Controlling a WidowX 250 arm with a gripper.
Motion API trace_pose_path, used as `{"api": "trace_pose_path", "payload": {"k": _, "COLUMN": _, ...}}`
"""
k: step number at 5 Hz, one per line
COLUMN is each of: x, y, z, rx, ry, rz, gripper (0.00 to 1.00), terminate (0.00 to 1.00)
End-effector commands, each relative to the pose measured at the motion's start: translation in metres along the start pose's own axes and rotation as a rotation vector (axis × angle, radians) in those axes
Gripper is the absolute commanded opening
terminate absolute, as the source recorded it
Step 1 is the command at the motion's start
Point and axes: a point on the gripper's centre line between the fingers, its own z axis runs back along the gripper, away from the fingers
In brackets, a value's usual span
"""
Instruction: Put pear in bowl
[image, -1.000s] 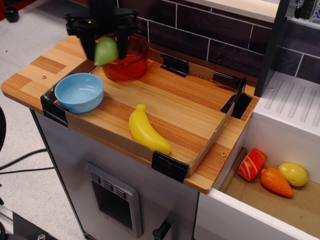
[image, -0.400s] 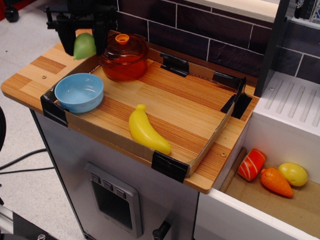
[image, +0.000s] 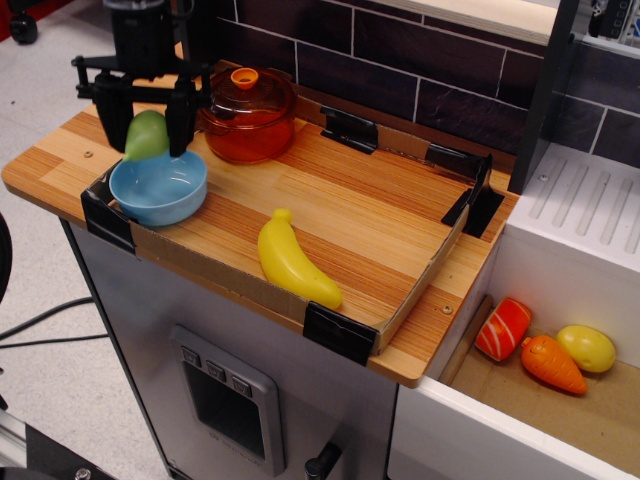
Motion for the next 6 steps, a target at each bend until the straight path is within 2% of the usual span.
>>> {"api": "trace_pose_path", "payload": {"k": 1, "x": -0.005, "y": -0.001, "z": 0.022, "rx": -0.056, "ry": -0.093, "rz": -0.013, "gripper": 1.0, "terminate": 0.0}}
{"api": "trace_pose_path", "payload": {"k": 2, "x": -0.009, "y": -0.012, "z": 0.03, "rx": -0.087, "ry": -0.086, "rz": 0.009, "gripper": 1.0, "terminate": 0.0}}
{"api": "trace_pose_path", "payload": {"k": 4, "x": -0.009, "y": -0.025, "z": 0.08, "rx": -0.146, "ry": -0.116, "rz": 0.091, "gripper": 1.0, "terminate": 0.0}}
{"api": "trace_pose_path", "payload": {"k": 5, "x": -0.009, "y": -0.025, "z": 0.08, "rx": -0.146, "ry": -0.116, "rz": 0.091, "gripper": 1.0, "terminate": 0.0}}
{"api": "trace_pose_path", "payload": {"k": 6, "x": -0.009, "y": -0.025, "z": 0.08, "rx": -0.146, "ry": -0.116, "rz": 0.091, "gripper": 1.0, "terminate": 1.0}}
